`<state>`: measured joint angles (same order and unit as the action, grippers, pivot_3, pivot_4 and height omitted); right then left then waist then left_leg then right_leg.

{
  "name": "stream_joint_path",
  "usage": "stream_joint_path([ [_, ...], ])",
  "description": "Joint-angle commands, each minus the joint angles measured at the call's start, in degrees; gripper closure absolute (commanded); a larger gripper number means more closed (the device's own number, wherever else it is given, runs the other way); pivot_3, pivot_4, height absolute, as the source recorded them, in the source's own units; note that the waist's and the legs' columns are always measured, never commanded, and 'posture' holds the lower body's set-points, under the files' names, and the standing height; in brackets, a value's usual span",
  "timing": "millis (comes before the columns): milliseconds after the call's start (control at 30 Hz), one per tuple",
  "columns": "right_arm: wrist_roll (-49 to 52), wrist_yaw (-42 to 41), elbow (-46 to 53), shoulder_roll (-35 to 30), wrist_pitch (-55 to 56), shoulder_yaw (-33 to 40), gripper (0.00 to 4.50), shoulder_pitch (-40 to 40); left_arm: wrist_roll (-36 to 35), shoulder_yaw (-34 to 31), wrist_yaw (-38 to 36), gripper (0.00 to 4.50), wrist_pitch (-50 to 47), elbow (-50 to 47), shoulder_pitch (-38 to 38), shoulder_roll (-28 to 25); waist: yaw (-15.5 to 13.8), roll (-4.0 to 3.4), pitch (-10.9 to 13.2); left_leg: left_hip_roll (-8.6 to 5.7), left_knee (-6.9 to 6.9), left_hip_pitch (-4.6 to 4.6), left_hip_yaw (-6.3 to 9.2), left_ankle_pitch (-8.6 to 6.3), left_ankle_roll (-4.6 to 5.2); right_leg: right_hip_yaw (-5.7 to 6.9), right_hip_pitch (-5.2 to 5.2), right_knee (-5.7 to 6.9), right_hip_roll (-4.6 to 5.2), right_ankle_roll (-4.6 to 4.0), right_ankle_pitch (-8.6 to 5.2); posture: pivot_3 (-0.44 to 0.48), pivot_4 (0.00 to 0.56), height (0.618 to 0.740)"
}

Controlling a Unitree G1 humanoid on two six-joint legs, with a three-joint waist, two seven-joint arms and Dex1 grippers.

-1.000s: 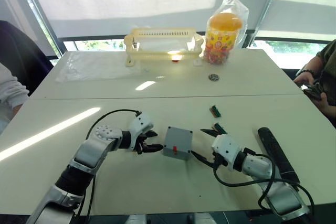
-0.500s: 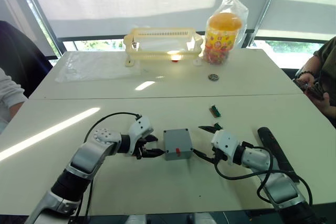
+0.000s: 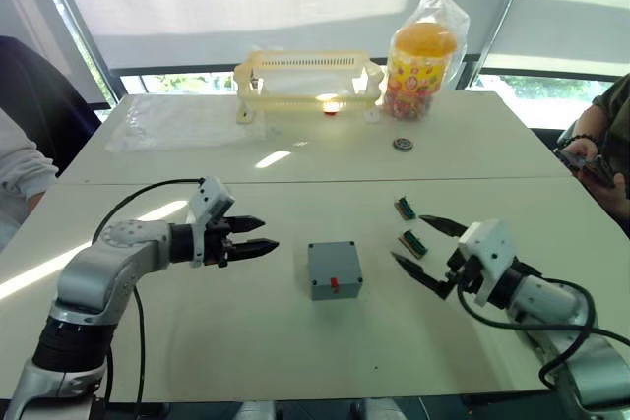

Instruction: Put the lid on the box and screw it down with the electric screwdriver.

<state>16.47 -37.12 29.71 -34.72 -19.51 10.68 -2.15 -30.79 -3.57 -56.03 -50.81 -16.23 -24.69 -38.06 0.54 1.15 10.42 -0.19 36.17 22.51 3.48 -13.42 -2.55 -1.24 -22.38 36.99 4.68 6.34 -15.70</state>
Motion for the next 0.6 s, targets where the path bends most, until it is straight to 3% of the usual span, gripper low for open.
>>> stream_joint_path([
  [33,8.3,4.2,4.0,0.6,-10.1,7.5,0.33,0.9,-4.1,0.1,0.1,1.39,-1.4,-5.9,-1.2,-0.2,0.1,-0.01,0.0,0.0,-0.02,0.0,-0.01,0.0,0.0,-0.01,0.0,-0.02,0.0,0.0,0.0,0.0,0.15,0.74],
  [67,10.2,4.7,4.2,0.2,-12.7,9.2,0.33,0.8,-4.8,0.8,0.0,1.39,-1.4,-7.1,-1.3,-0.1,0.1,-0.01,0.0,0.0,-0.04,0.0,-0.02,0.0,0.0,-0.02,-0.01,-0.03,0.0,0.0,0.0,0.0,0.15,0.74],
  [167,13.2,4.7,4.4,-1.5,-17.3,12.3,0.27,-0.3,-6.8,2.3,0.4,2.25,-2.3,-9.4,-1.7,0.5,0.0,-0.01,0.0,-0.01,-0.09,0.01,-0.03,0.0,0.0,-0.03,-0.04,-0.05,-0.01,-0.01,-0.01,0.0,0.15,0.74],
  [300,14.8,4.4,2.9,-2.9,-20.9,12.5,0.27,-0.9,-5.9,6.3,-1.1,4.33,0.0,-9.9,-1.1,-0.2,0.1,-0.02,0.0,0.0,-0.08,0.0,-0.05,0.0,0.0,-0.04,-0.03,-0.05,-0.03,-0.04,-0.02,0.0,0.15,0.74],
  [600,12.4,5.0,-4.2,-0.9,-19.5,4.6,0.27,4.0,0.4,14.3,-1.1,4.42,6.2,-7.1,-2.7,0.1,0.1,-0.02,0.0,0.0,-0.1,0.03,-0.08,0.0,0.01,-0.04,-0.05,-0.16,-0.04,-0.27,-0.15,0.0,0.15,0.74],
])
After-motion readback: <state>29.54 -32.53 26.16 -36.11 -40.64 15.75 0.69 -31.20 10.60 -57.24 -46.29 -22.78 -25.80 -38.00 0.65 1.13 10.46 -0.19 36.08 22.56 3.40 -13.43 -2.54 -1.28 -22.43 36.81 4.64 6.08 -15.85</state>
